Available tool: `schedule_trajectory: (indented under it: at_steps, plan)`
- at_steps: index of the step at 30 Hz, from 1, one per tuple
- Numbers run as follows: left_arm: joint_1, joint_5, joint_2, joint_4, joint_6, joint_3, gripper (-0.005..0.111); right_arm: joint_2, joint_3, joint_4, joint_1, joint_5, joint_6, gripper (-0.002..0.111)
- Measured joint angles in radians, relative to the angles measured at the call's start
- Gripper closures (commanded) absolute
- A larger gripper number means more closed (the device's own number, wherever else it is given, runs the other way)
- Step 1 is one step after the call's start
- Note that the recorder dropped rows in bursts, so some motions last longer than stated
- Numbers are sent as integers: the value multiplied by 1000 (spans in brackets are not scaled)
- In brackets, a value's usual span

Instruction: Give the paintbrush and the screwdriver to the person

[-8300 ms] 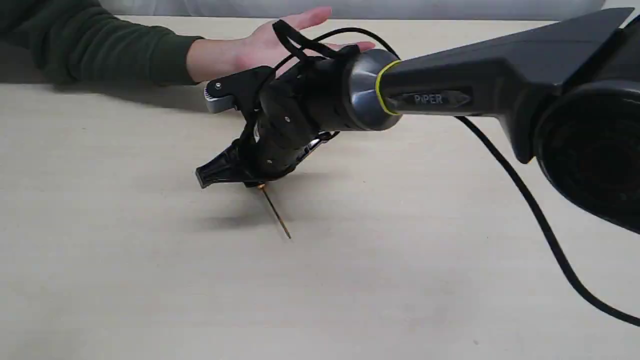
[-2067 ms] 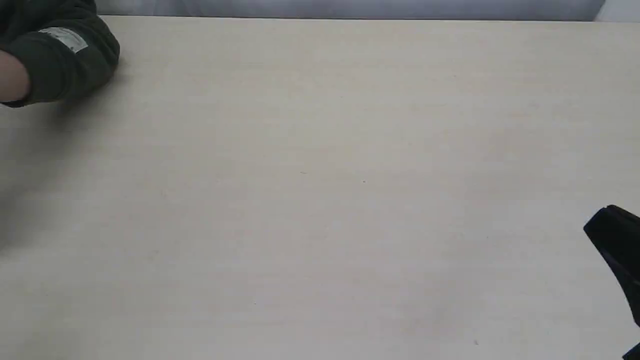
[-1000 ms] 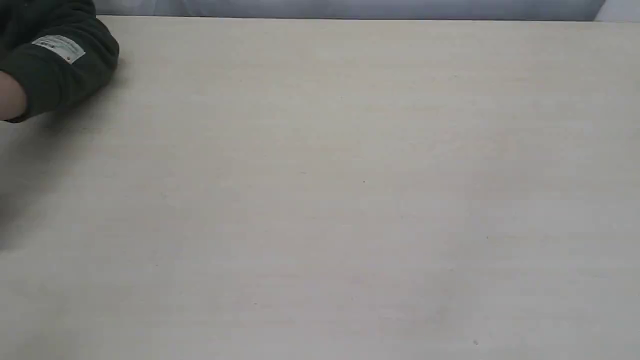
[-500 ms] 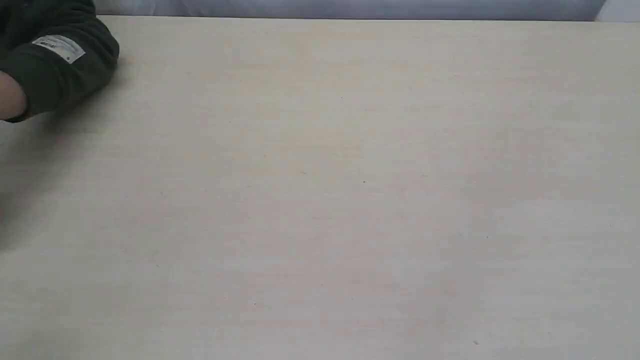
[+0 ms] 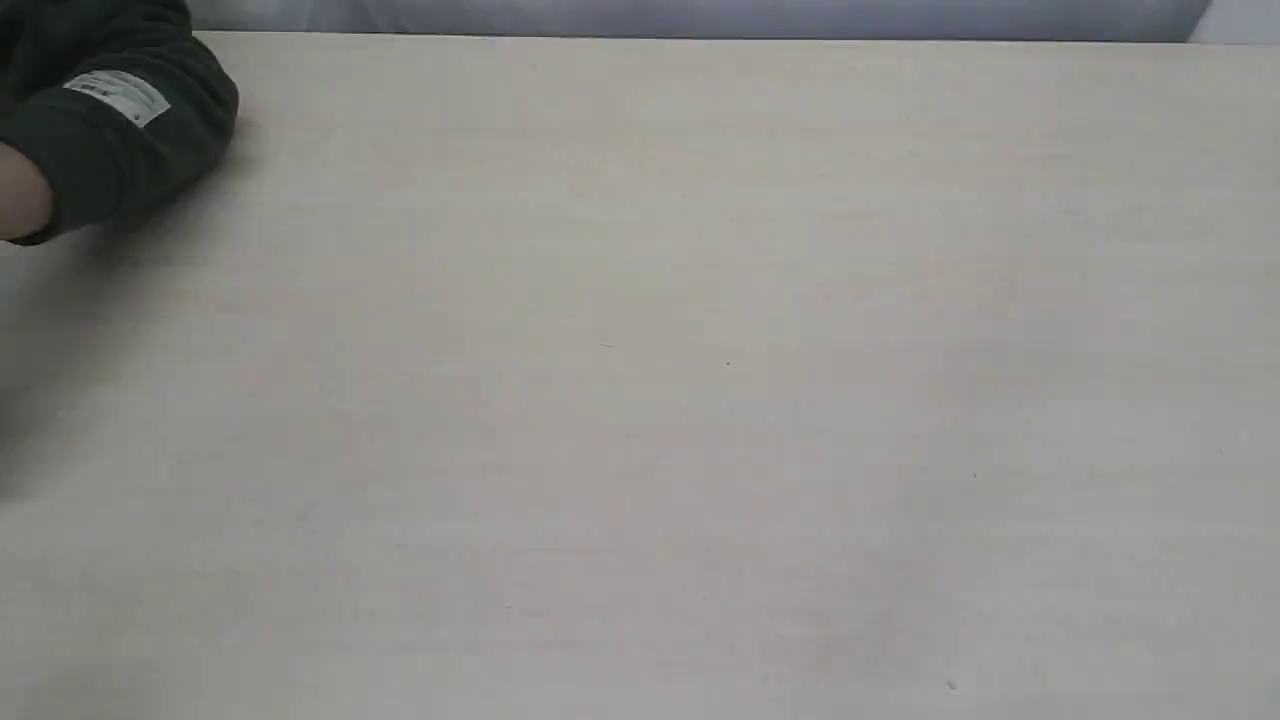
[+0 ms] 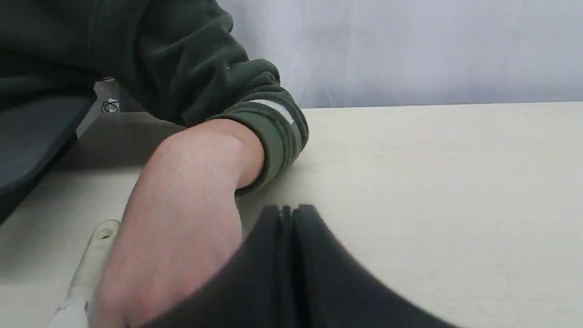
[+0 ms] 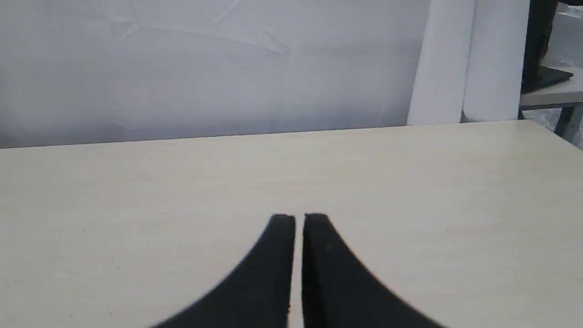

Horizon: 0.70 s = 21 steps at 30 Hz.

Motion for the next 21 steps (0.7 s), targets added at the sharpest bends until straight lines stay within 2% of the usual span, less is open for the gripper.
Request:
schedule_trajectory:
  at_steps: [4,15,21]
  plan:
    - [0,0,0,0,0,0,107,0,0,38,0,11,-53,104]
    - [0,0,0,0,0,0,107,0,0,317,0,55,-394,104]
    - [0,0,0,0,0,0,107,0,0,358,0,67,-447,104]
